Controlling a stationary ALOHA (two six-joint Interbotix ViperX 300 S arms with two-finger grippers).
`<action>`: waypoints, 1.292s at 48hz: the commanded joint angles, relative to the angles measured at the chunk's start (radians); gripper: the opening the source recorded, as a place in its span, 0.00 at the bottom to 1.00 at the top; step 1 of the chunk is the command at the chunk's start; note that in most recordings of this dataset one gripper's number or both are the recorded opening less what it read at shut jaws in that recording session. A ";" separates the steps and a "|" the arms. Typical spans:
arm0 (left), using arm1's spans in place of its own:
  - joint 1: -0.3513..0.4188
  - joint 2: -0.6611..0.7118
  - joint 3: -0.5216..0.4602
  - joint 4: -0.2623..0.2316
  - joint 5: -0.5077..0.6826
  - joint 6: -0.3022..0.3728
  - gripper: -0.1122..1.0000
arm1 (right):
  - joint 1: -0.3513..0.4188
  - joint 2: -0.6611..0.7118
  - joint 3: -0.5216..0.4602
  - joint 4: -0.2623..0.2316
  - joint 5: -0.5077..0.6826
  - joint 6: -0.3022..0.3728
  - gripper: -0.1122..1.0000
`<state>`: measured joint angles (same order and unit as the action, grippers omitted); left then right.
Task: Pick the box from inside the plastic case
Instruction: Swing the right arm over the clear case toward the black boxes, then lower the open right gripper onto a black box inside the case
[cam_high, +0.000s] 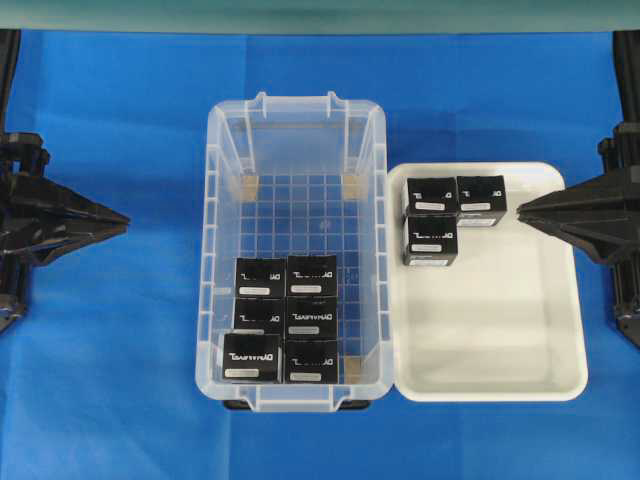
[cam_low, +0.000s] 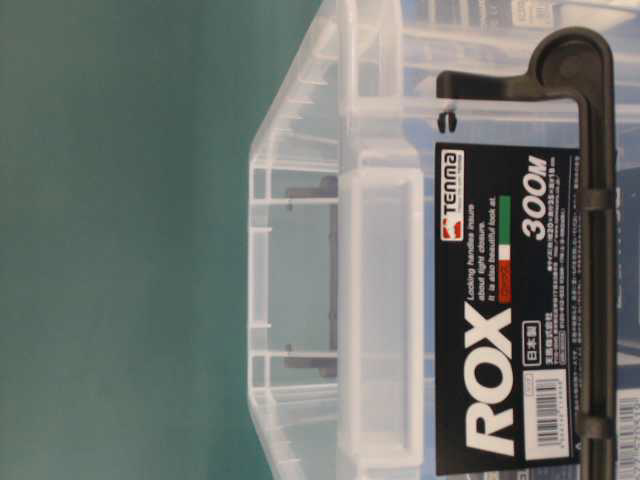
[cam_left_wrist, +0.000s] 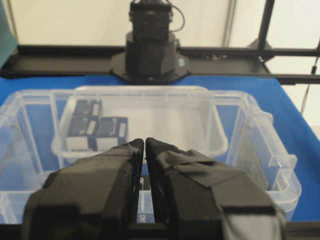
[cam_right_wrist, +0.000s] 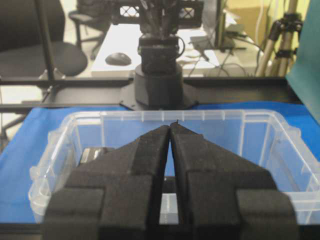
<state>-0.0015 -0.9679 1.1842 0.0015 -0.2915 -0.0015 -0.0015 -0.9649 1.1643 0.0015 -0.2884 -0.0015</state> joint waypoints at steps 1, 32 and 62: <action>0.008 0.008 -0.044 0.014 0.014 -0.026 0.23 | 0.017 0.005 -0.035 0.011 -0.008 0.011 0.23; 0.015 -0.066 -0.097 0.015 0.245 -0.048 0.06 | 0.049 0.400 -0.486 0.067 0.511 0.204 0.14; 0.018 -0.066 -0.117 0.015 0.353 -0.046 0.06 | 0.034 1.045 -1.246 0.072 1.391 0.156 0.17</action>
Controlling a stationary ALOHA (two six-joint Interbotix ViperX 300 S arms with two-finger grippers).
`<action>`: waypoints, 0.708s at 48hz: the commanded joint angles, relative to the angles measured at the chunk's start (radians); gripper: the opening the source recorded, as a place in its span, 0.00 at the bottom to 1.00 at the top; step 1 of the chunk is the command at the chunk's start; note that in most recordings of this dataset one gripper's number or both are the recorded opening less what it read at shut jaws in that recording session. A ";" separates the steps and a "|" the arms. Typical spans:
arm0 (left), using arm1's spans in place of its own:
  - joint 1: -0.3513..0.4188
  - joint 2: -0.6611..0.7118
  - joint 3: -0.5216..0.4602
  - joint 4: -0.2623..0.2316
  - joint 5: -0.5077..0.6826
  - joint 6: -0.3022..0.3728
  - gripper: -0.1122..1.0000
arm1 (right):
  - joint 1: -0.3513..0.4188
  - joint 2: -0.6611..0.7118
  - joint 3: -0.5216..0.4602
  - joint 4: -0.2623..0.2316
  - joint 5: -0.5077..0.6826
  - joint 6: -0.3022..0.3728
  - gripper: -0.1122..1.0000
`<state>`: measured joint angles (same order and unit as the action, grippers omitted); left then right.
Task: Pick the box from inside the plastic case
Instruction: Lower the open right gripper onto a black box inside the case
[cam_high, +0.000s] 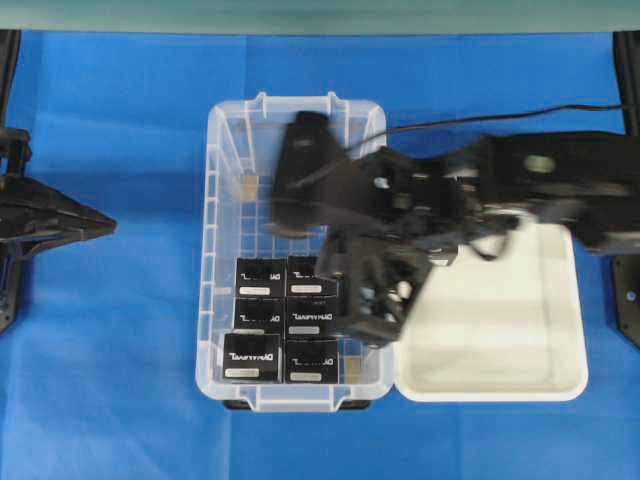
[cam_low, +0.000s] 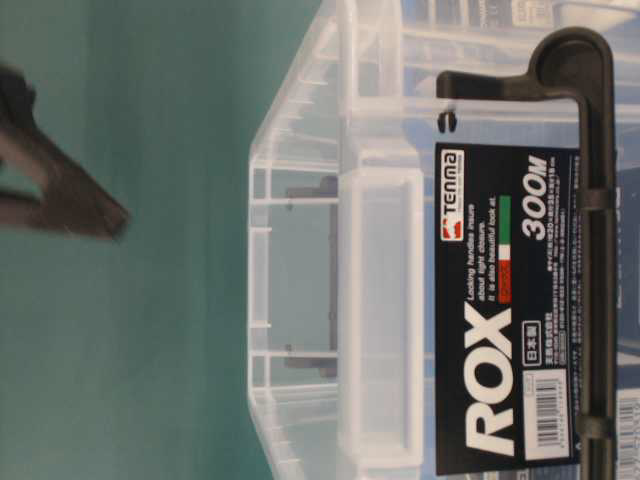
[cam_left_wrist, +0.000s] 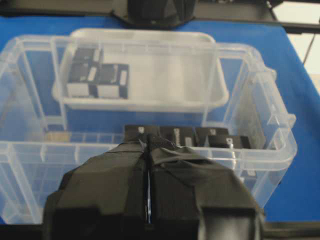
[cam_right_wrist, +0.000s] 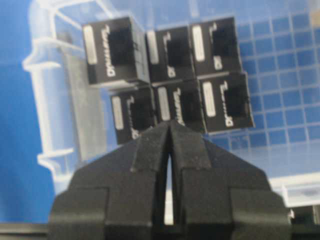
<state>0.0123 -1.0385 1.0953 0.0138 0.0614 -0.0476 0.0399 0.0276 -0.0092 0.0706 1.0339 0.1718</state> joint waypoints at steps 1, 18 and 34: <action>0.006 0.005 -0.028 0.003 0.000 0.000 0.06 | -0.009 0.067 -0.089 0.005 0.089 -0.026 0.17; 0.006 0.006 -0.026 0.003 0.000 0.000 0.06 | -0.072 0.247 -0.241 0.225 0.158 -0.169 0.37; 0.006 0.006 -0.026 0.003 0.000 -0.002 0.06 | -0.123 0.310 -0.215 0.466 0.126 -0.370 0.98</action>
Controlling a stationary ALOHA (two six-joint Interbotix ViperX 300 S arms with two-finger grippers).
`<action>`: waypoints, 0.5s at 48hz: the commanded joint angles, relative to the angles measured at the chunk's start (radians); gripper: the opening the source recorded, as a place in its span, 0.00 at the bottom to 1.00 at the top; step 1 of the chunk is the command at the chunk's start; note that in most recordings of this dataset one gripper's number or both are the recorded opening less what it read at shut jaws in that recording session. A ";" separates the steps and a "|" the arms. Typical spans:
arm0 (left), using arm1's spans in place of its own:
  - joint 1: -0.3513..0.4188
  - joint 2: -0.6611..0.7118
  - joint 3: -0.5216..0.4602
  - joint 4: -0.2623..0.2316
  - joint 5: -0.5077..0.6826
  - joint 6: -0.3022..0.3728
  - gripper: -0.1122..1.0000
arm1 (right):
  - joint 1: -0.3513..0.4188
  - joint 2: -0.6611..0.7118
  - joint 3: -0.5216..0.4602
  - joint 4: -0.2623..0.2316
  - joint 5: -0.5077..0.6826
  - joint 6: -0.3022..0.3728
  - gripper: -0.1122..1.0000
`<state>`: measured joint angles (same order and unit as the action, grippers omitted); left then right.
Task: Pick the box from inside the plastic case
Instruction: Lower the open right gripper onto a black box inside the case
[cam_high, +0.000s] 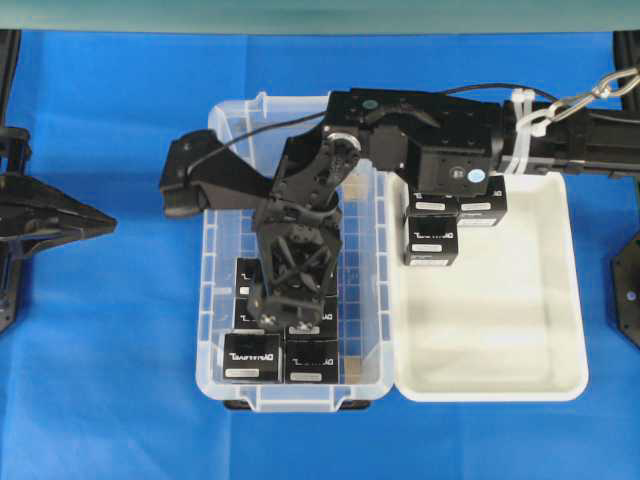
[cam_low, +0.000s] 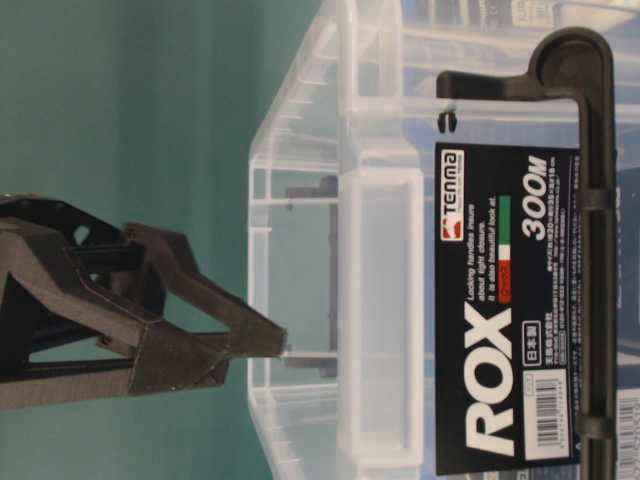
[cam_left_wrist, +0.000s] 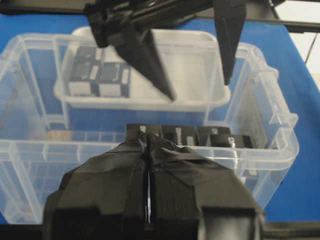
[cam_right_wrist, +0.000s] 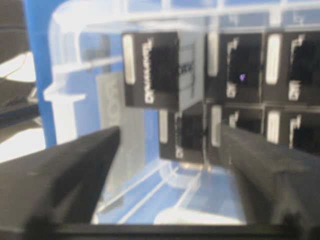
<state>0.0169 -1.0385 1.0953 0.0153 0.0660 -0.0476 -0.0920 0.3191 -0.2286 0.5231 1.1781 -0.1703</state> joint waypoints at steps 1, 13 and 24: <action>0.002 0.006 -0.026 0.002 -0.005 -0.002 0.06 | 0.011 0.021 0.008 0.014 -0.026 -0.032 0.99; 0.002 0.005 -0.023 0.002 -0.002 -0.002 0.06 | 0.026 0.087 0.011 0.015 -0.058 -0.041 1.00; 0.020 -0.006 -0.020 0.002 0.046 -0.003 0.06 | 0.060 0.112 0.008 0.028 -0.060 -0.035 1.00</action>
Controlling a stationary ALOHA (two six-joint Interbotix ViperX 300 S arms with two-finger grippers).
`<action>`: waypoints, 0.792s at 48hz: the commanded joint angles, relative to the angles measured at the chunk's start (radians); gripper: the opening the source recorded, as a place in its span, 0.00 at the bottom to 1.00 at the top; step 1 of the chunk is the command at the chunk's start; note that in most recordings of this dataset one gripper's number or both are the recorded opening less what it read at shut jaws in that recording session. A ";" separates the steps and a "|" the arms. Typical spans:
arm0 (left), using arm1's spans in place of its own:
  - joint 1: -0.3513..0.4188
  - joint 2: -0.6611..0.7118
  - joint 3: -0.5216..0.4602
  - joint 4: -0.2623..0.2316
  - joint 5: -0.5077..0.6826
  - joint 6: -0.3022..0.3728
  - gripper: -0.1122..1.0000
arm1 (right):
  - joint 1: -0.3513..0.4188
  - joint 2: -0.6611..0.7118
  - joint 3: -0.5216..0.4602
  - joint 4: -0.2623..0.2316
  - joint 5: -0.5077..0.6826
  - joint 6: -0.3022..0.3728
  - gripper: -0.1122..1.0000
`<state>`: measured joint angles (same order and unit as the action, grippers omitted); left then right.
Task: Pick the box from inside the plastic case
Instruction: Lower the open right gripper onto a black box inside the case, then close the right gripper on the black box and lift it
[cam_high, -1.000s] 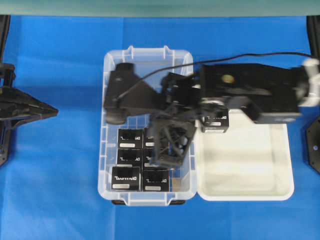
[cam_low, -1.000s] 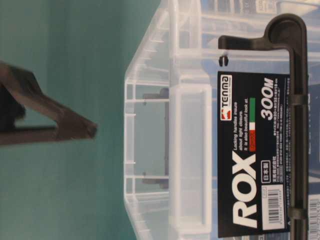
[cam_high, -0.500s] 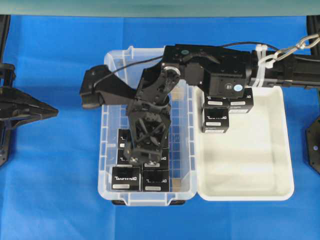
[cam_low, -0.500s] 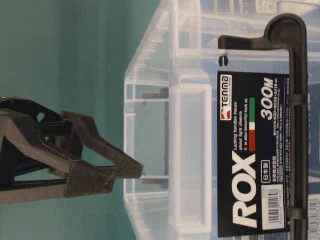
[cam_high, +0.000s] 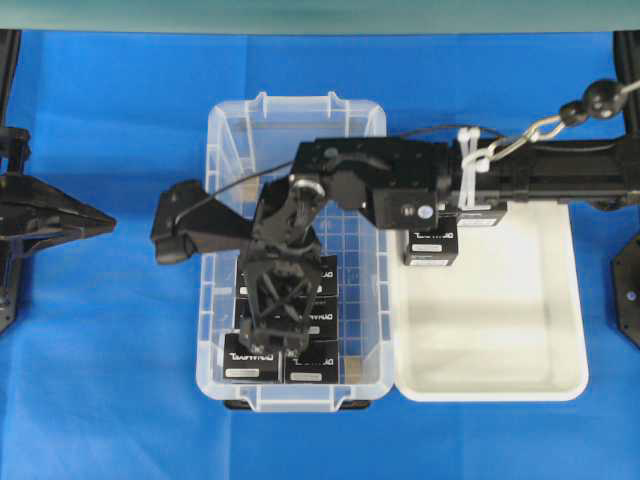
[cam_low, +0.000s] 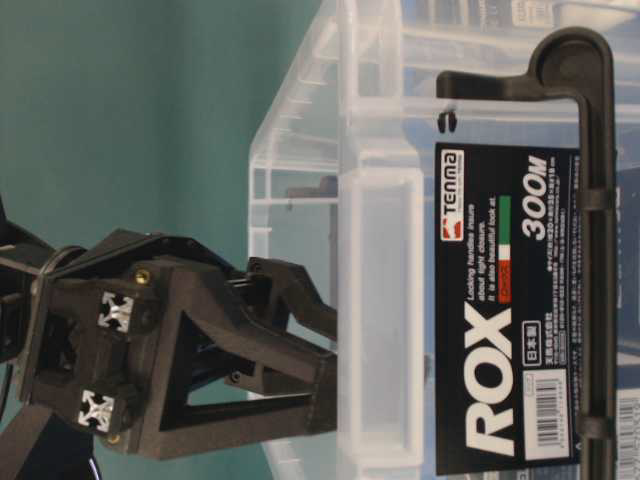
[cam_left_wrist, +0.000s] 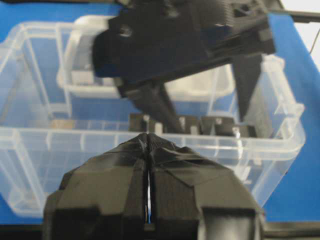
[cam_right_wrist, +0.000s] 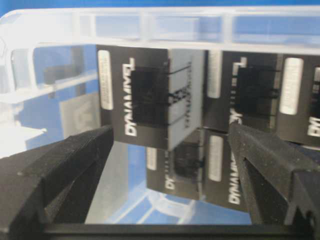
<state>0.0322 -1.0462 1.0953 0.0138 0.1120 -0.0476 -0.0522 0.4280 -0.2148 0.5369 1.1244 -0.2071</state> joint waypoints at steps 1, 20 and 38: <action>0.006 0.000 -0.021 0.003 0.000 -0.002 0.06 | 0.023 0.005 -0.006 0.015 -0.008 0.003 1.00; 0.008 0.002 -0.023 0.003 -0.002 0.000 0.06 | 0.060 0.029 -0.006 0.020 -0.103 0.052 1.00; 0.003 -0.005 -0.026 0.003 0.002 -0.002 0.06 | 0.081 0.086 0.006 -0.008 -0.150 0.058 1.00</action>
<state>0.0383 -1.0554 1.0953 0.0138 0.1166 -0.0476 0.0046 0.4893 -0.2132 0.5354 0.9802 -0.1503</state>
